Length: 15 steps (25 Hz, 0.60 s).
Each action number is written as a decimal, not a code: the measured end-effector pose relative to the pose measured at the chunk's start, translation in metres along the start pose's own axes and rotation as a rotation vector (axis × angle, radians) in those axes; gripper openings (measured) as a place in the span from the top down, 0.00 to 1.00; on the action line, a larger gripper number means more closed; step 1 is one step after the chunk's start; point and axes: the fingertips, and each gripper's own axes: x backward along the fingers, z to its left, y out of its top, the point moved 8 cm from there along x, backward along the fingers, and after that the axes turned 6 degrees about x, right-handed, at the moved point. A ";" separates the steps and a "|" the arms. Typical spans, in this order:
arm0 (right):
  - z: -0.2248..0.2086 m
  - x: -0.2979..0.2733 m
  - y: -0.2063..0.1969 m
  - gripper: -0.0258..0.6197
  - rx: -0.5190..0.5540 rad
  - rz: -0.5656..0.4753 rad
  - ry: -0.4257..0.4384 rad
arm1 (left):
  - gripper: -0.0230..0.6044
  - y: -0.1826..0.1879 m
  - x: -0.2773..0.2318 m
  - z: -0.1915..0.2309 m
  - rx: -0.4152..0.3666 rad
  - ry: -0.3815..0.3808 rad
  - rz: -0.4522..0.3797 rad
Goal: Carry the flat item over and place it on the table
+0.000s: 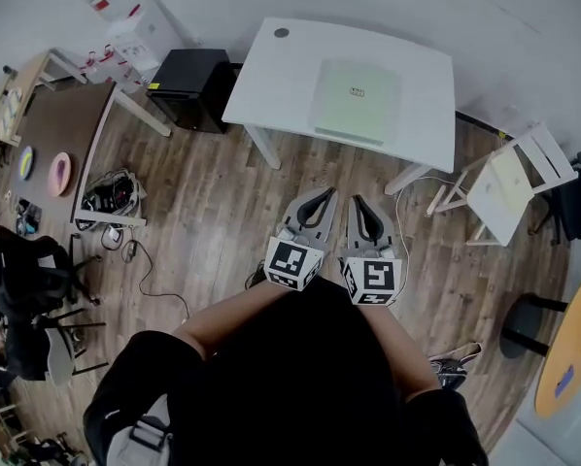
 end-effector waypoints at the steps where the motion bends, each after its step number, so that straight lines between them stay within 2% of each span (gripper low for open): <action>1: -0.003 0.007 0.000 0.90 0.012 0.004 -0.005 | 0.94 -0.002 0.002 -0.009 -0.008 0.009 -0.002; 4: -0.008 0.027 -0.001 0.90 0.028 -0.006 -0.003 | 0.94 -0.007 0.011 -0.033 -0.027 0.037 -0.013; 10: 0.005 0.062 -0.006 0.91 0.073 -0.024 0.058 | 0.94 -0.014 0.033 -0.067 -0.046 0.083 -0.023; 15: 0.003 0.086 -0.013 0.91 0.065 -0.017 0.066 | 0.94 -0.025 0.048 -0.088 -0.066 0.108 -0.014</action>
